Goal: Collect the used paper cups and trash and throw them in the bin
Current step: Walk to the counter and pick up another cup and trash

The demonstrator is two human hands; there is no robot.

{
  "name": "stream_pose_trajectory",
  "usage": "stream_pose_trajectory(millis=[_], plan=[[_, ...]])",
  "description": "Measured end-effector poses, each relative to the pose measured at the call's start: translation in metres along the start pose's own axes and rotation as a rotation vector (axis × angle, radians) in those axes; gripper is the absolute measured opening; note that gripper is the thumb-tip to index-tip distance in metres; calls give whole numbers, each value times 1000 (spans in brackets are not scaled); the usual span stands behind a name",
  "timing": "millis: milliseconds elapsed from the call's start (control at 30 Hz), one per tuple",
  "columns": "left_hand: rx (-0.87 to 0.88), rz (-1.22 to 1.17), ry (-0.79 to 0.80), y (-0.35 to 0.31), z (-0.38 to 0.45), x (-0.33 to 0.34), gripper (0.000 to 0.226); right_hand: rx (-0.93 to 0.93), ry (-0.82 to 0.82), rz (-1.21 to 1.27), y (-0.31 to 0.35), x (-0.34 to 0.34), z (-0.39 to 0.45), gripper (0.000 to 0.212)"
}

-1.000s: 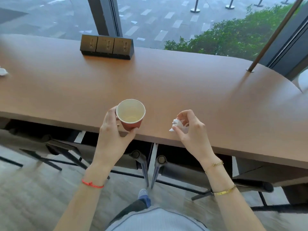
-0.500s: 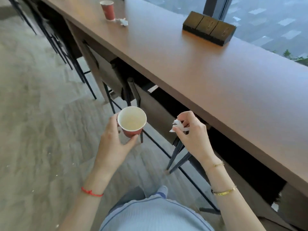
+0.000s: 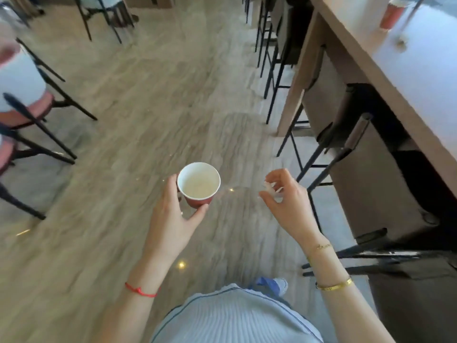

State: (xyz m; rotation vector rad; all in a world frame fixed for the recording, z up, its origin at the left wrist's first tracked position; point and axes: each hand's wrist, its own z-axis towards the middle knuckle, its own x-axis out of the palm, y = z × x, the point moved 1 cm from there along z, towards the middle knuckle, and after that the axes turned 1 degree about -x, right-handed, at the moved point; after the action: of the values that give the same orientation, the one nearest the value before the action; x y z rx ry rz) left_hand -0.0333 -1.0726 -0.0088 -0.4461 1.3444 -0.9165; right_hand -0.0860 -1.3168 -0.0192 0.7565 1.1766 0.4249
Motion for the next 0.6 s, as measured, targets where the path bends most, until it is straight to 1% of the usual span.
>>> stream_pose_trajectory(millis=[167,300,433,600], plan=[[-156,111,-148,66,-59,-95,71,-139,153,65,77,89,-19,35],[-292,182,-284,109,-108,-162,74,-242,314,101,136,154,-35,38],[-424,177,-435,143,-154,-215,72,-362,455,133,194,215,-46,39],[-606,196,-661,184,-209,-271,72,-539,697,175,274,297,-58,38]])
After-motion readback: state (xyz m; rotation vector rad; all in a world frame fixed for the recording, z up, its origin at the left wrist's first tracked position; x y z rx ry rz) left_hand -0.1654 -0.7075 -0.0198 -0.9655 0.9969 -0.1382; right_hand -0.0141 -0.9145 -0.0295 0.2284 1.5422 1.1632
